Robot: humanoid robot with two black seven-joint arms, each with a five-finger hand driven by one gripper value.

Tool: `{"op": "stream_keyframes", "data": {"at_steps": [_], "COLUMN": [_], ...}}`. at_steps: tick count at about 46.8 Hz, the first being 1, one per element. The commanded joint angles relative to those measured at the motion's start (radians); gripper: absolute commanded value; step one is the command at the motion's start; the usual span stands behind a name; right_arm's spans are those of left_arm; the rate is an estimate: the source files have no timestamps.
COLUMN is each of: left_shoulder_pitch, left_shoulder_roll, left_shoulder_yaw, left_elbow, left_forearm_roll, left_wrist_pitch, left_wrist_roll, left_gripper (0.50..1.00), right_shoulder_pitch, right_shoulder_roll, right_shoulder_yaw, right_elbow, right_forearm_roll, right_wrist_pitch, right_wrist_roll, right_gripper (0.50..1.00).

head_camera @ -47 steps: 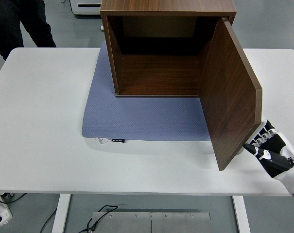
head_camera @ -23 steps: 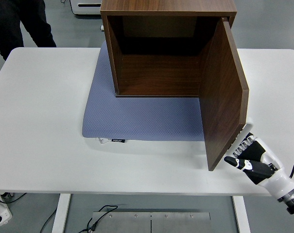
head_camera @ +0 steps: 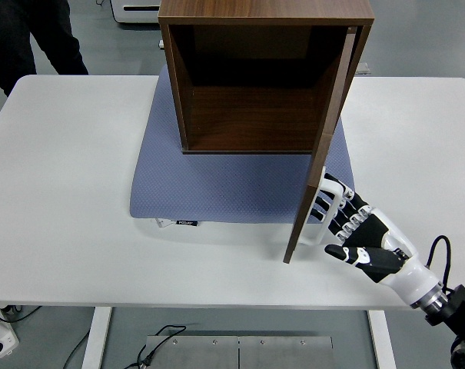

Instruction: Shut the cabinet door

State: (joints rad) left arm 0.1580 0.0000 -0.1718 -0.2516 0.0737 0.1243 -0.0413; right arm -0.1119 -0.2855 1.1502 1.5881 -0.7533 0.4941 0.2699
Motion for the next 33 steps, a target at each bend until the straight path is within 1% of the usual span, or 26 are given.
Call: {"op": "stream_keyframes", "data": {"at_steps": [1,7,20,28,33], "left_shoulder_pitch": [0.000,0.000,0.000,0.000,0.000], "left_shoulder_roll": [0.000,0.000,0.000,0.000,0.000], "left_shoulder_yaw": [0.000,0.000,0.000,0.000,0.000], "left_elbow": [0.000,0.000,0.000,0.000,0.000], "left_forearm_roll": [0.000,0.000,0.000,0.000,0.000], "left_wrist_pitch": [0.000,0.000,0.000,0.000,0.001], "left_wrist_roll": [0.000,0.000,0.000,0.000,0.000], "left_gripper": [1.000,1.000,1.000,1.000,1.000], "right_shoulder_pitch": [0.023,0.064,0.138,0.176,0.208], "right_shoulder_roll": [0.003,0.026,0.045,0.054,0.072], "right_shoulder_yaw": [-0.027,-0.069,-0.132,-0.148,-0.153], "right_elbow": [-0.007,-0.016,-0.049,-0.074,-0.088], "right_forearm_roll": [0.000,-0.001,-0.003,-0.001,-0.001], "right_wrist_pitch": [0.000,0.000,0.000,0.000,0.000], "right_wrist_roll": [0.000,0.000,0.000,0.000,0.000], "right_gripper": [1.000,1.000,1.000,1.000,1.000]}}
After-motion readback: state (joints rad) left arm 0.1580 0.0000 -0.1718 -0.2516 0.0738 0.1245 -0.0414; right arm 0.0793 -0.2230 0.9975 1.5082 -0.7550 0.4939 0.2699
